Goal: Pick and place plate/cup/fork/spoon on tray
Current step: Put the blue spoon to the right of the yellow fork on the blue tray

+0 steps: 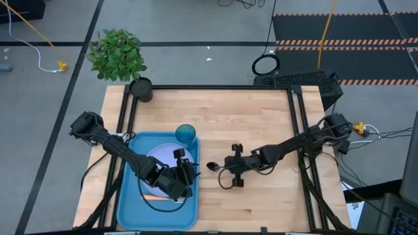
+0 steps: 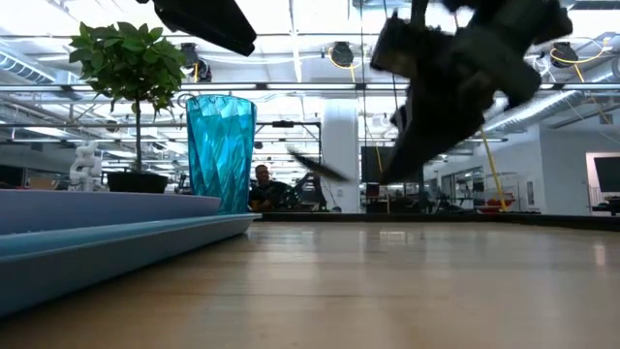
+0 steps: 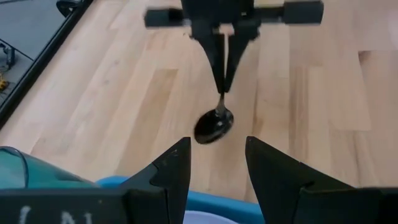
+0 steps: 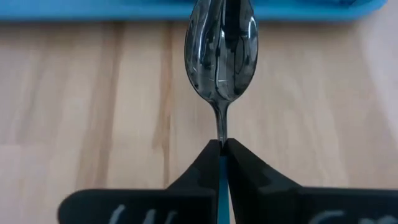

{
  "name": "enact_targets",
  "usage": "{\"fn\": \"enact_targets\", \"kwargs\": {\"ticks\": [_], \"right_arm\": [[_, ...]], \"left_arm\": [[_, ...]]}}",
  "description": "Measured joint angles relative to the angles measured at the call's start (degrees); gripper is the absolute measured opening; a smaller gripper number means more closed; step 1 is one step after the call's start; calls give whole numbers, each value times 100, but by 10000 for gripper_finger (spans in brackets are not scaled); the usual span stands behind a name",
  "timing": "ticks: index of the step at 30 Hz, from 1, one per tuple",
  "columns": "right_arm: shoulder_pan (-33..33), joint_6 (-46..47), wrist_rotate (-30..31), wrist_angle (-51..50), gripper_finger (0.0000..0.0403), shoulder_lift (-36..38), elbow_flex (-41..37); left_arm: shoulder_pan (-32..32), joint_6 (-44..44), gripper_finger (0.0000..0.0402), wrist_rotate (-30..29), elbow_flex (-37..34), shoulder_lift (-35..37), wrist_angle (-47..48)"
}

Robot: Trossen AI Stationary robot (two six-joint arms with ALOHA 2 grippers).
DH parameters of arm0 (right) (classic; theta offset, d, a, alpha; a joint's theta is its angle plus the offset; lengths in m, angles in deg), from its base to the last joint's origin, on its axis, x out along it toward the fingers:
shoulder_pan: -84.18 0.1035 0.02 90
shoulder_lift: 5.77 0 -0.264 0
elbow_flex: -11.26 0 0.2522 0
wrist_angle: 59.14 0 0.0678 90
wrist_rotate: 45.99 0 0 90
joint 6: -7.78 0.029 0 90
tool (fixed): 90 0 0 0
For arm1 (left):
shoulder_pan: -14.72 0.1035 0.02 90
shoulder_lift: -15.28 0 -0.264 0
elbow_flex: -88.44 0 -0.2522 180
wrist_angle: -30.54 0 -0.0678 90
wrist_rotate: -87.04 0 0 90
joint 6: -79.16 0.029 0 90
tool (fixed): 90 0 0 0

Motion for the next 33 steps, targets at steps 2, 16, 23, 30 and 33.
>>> {"fn": "enact_targets", "kwargs": {"ticks": [2, 16, 23, 30, 33], "right_arm": [[12, -49, 126, -51, 1, 192, 4], [420, -668, 1173, 441, 1, 1644, 11], [567, -1285, 1153, 2133, 1, 1464, 11], [644, -1578, 429, 4255, 4, 739, 11], [666, -1681, 265, 4915, 5, 442, 11]], "left_arm": [[-28, -106, 157, 1, 0, 0, 6], [-145, 342, 157, 31, -1092, 0, -3243], [-113, 193, 157, 24, -1760, -100, -4856], [-154, 549, 157, -21, -1608, -754, -5695], [-119, 641, 157, -7, -1430, -962, -5701]]}}
